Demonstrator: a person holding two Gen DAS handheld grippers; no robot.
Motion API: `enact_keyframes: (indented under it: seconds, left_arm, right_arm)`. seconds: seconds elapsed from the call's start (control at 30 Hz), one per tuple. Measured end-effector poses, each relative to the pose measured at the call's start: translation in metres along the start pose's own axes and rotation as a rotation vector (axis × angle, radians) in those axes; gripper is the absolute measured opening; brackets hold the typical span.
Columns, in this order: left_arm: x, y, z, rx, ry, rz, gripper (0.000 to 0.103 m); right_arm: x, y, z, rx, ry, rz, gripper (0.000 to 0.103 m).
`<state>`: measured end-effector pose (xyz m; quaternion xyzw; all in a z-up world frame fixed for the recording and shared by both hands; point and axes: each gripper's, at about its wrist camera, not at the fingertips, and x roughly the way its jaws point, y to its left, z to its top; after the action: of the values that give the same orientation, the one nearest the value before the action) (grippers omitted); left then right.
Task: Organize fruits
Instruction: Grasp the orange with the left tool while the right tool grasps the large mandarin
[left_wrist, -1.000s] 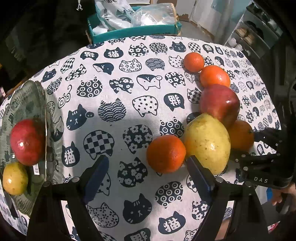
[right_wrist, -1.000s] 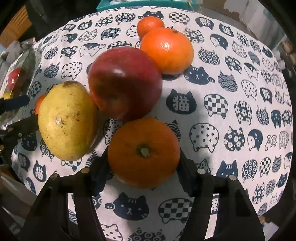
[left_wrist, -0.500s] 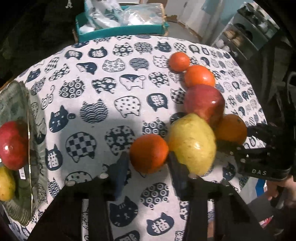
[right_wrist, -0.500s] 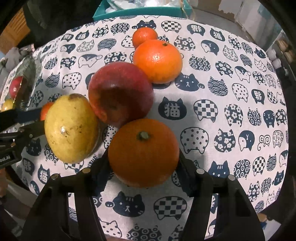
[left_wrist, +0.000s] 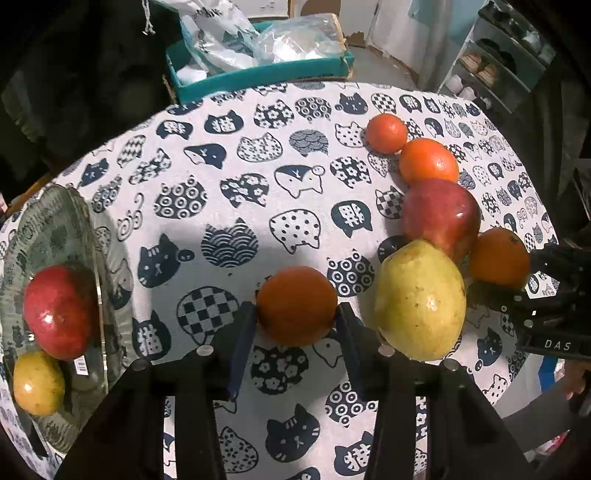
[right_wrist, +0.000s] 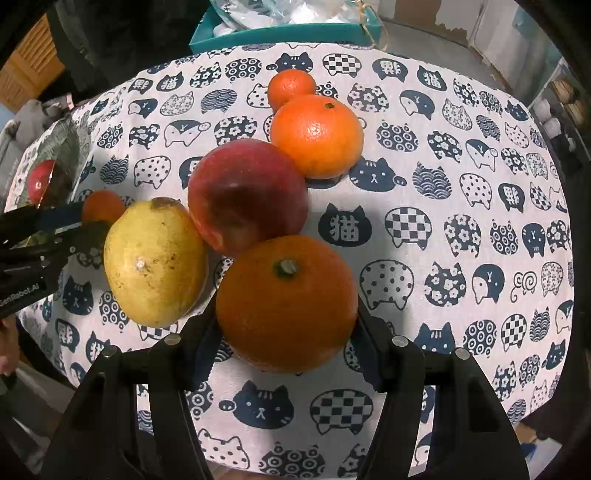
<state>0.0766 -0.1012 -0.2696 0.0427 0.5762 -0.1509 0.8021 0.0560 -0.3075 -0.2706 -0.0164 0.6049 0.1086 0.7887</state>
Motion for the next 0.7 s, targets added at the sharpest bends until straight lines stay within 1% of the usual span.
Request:
enact_keyframes:
  seconds: [0.13, 0.2, 0.27, 0.37, 0.47, 0.63, 0.7]
  left_arm:
    - [0.008, -0.001, 0.002, -0.001, 0.016, -0.015, 0.051]
    - [0.01, -0.001, 0.004, -0.007, 0.018, -0.029, 0.051]
    - [0.012, -0.001, 0.005, -0.012, 0.018, -0.044, 0.047]
    - [0.011, -0.004, 0.006, 0.003, 0.008, -0.023, 0.046]
    - [0.008, -0.006, 0.007, 0.017, -0.012, 0.013, 0.045]
    - [-0.005, -0.002, 0.013, -0.014, -0.047, 0.024, 0.045]
    - [-0.01, -0.001, 0.014, -0.025, -0.057, 0.034, 0.045]
  right_arm:
    - [0.005, -0.005, 0.0, 0.003, -0.001, 0.006, 0.064]
    - [0.009, -0.005, -0.001, 0.006, -0.002, 0.007, 0.064]
    - [0.009, -0.007, -0.002, 0.01, -0.005, 0.003, 0.064]
    - [0.008, -0.009, -0.001, 0.019, -0.013, 0.002, 0.064]
    - [0.006, -0.011, -0.001, 0.021, -0.023, -0.005, 0.063]
    - [-0.002, -0.014, 0.001, 0.032, -0.057, -0.027, 0.063]
    - [-0.009, -0.017, 0.002, 0.041, -0.083, -0.04, 0.063]
